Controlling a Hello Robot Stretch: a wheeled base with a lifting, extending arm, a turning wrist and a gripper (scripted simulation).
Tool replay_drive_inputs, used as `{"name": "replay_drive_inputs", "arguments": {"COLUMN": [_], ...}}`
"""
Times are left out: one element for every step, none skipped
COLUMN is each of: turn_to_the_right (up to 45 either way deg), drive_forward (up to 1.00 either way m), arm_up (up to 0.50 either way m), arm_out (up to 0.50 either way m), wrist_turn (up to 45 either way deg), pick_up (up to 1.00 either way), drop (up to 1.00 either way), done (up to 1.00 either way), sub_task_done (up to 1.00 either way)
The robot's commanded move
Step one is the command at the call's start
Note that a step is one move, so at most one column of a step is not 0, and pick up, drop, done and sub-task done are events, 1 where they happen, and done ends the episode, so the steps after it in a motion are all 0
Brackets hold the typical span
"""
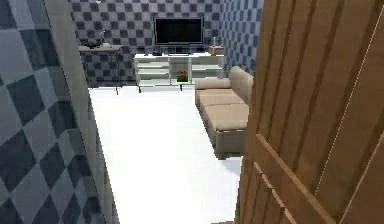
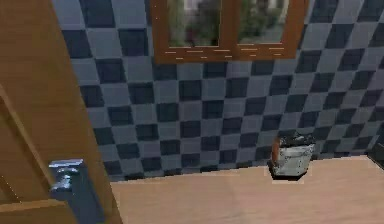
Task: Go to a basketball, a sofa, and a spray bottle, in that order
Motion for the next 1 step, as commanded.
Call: {"name": "replay_drive_inputs", "arguments": {"turn_to_the_right": [0.0], "drive_forward": [0.95], "arm_up": [0.0], "arm_out": [0.0], "wrist_turn": [0.0], "pick_up": [0.0], "drop": [0.0], "done": [0.0], "sub_task_done": [0.0]}}
